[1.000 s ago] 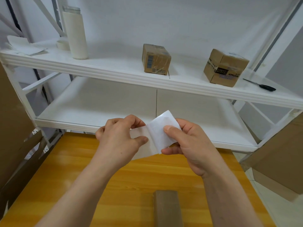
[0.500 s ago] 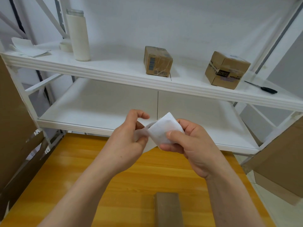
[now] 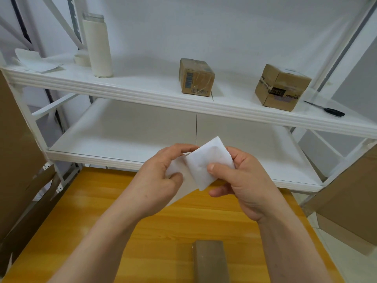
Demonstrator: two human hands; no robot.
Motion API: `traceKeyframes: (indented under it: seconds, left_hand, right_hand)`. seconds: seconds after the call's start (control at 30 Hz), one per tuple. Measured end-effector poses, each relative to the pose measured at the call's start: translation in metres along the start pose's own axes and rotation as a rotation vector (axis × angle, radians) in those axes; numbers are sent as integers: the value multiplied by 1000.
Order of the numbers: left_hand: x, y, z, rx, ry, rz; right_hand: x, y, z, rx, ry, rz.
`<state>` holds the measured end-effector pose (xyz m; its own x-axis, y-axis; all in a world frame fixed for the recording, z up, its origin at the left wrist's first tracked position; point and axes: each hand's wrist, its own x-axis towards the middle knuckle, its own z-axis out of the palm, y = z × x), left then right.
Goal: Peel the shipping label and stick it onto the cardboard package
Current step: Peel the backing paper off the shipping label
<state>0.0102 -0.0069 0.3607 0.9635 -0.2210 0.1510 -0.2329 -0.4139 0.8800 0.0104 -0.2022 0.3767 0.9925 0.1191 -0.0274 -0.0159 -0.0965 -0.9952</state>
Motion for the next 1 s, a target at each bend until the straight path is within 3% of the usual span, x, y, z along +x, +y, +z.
traceKeyframes:
  seconds: [0.67, 0.8, 0.9, 1.0]
  left_hand:
    - [1, -8, -2, -197, 63, -66]
    - [0, -7, -4, -226, 57, -64]
    - [-1, -7, -4, -242, 71, -70]
    - [-2, -7, -4, -246, 74, -75]
  right_hand:
    - [-1, 1, -1, 90, 80, 13]
    - [0, 0, 2, 240, 101, 9]
    - [-3, 0, 3, 358, 49, -2]
    - [-4, 3, 3, 318, -4, 0]
